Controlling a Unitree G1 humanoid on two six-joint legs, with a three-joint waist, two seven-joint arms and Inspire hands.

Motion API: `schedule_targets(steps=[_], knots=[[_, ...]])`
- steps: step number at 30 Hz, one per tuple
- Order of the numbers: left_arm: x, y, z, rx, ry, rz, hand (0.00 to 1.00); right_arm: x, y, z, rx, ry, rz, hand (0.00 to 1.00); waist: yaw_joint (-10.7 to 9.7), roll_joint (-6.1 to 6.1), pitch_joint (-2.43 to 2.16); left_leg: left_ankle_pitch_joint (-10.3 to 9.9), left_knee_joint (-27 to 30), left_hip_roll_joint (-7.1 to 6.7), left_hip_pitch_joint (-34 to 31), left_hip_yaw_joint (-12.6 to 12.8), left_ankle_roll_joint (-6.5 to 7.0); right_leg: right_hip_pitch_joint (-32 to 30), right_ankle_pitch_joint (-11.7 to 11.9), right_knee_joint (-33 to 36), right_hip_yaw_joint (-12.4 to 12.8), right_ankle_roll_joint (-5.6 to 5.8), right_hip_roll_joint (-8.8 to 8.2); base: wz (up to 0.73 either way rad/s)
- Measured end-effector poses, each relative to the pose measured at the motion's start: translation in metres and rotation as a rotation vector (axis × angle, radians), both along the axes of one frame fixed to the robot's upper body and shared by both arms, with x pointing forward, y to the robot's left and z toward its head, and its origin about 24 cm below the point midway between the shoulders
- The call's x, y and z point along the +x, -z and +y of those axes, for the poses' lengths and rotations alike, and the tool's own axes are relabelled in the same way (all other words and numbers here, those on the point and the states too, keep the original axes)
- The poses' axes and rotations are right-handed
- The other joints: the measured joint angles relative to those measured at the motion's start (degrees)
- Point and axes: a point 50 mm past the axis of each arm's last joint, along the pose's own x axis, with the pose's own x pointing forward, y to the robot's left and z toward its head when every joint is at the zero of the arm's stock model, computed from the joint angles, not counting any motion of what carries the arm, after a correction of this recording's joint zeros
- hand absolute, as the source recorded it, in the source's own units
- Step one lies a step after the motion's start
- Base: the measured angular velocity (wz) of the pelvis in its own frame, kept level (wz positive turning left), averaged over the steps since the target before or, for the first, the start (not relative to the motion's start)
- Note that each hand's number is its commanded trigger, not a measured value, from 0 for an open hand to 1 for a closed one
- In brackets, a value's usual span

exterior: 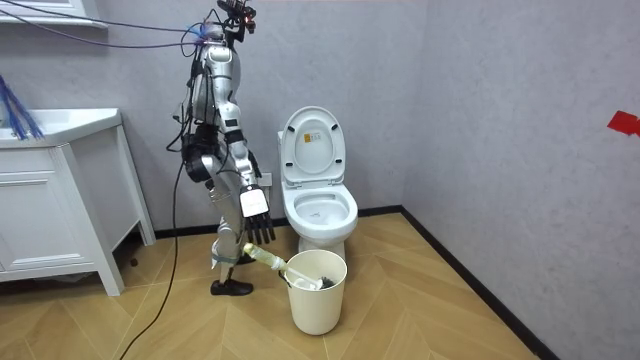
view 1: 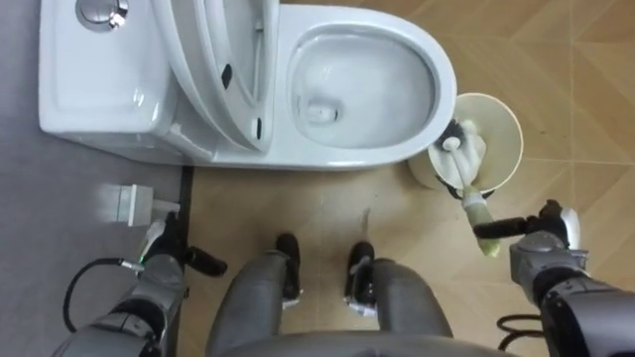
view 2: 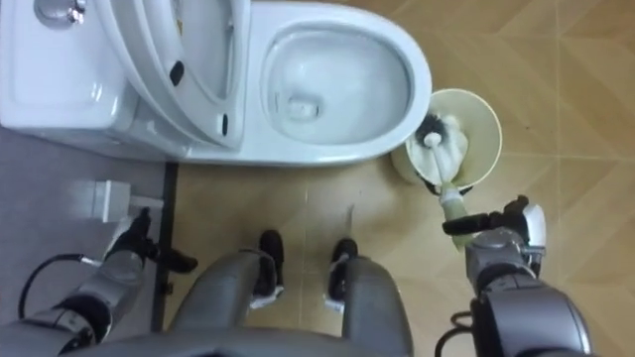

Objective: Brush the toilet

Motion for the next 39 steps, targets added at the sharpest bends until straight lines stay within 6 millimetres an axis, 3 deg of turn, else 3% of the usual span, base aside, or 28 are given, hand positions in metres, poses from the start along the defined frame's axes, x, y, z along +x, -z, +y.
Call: schedule_targets(steps=[5,9,15,29,39], knots=[[0.014,-0.006,-0.004,0.016,0.042,-0.041,0.00,0.007,-0.007,-0.006,0.013,0.045,-0.005,0.00,1.0,0.07,0.05,0.0,5.0,-0.45,-7.8,-0.4,0.17,-8.2,-1.5,6.1,0.2,-0.38,-1.05,0.10],[0.025,-0.012,-0.007,0.023,0.053,-0.069,0.00,0.019,-0.016,-0.010,-0.006,0.037,-0.028,0.00,1.4,0.56,0.58,-0.1,8.9,-0.77,-13.0,-0.9,0.11,-13.4,-2.8,10.6,0.1,-0.81,-1.80,0.10],[0.040,-0.020,-0.009,0.020,0.043,-0.121,0.00,0.025,-0.027,-0.023,-0.044,0.034,-0.041,0.00,2.8,0.70,0.96,-0.2,12.8,-1.45,-19.6,-1.3,-0.05,-20.3,-4.2,16.2,0.1,-1.42,-3.03,0.11],[0.070,-0.039,-0.018,0.008,0.055,-0.251,0.00,0.050,-0.044,-0.021,-0.050,0.004,-0.117,0.00,2.8,0.81,0.98,-1.0,18.5,-1.24,-27.7,-2.7,-0.87,-27.3,-5.3,21.2,-0.6,-2.47,-2.93,0.03],[0.073,-0.041,-0.022,0.006,0.079,-0.266,0.00,0.056,-0.048,-0.020,-0.055,-0.026,-0.133,0.00,3.0,0.80,0.98,-1.1,18.9,-1.25,-28.5,-2.8,-0.87,-28.3,-5.6,21.7,-0.4,-2.48,-2.98,0.00]])
